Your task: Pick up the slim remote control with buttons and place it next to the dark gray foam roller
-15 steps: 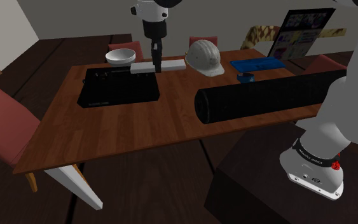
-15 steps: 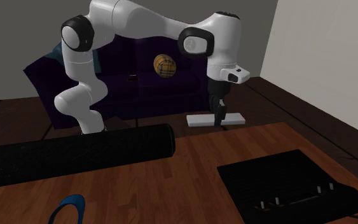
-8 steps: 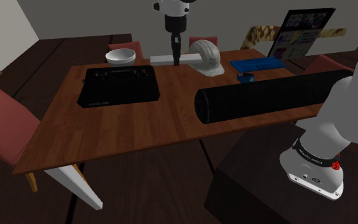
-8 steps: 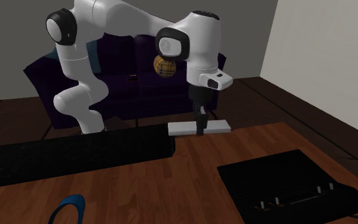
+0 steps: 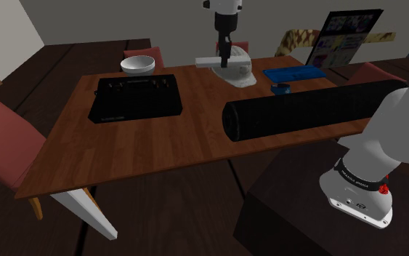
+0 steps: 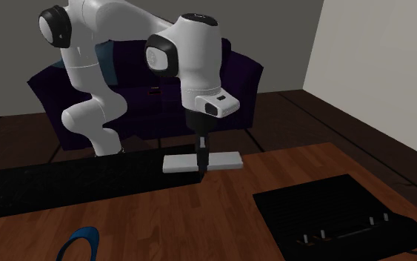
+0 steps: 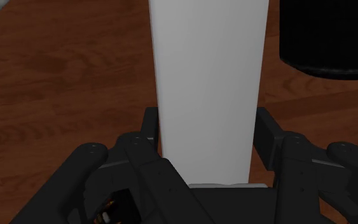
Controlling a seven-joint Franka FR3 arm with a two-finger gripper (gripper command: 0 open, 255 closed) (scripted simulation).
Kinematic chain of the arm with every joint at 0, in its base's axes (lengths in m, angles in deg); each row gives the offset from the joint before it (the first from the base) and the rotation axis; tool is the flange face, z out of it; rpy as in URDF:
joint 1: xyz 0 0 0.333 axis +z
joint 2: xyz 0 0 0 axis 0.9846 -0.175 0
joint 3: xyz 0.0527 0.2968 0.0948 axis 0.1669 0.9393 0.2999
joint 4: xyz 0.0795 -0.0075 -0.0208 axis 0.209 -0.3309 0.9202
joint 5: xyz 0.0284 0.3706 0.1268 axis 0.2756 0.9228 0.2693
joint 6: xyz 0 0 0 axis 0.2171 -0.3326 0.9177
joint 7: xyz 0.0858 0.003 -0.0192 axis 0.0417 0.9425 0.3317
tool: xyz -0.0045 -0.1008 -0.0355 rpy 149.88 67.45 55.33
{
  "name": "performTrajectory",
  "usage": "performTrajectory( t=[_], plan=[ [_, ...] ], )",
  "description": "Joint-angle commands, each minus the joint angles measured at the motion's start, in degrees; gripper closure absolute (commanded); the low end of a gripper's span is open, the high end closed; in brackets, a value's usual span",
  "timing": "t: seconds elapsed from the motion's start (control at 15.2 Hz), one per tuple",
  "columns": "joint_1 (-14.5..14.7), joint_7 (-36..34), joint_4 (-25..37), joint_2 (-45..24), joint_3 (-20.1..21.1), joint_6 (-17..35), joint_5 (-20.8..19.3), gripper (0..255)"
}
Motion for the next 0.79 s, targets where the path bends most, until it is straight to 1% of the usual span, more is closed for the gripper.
performTrajectory(
  t=[0.0, 0.73],
  plan=[
    [-1.58, 3.29, -1.58, 1.27, -1.64, 0.38, -0.01, 255],
    [-1.59, 3.22, -8.10, -0.48, -1.69, 8.65, 0.00, 255]
  ],
)
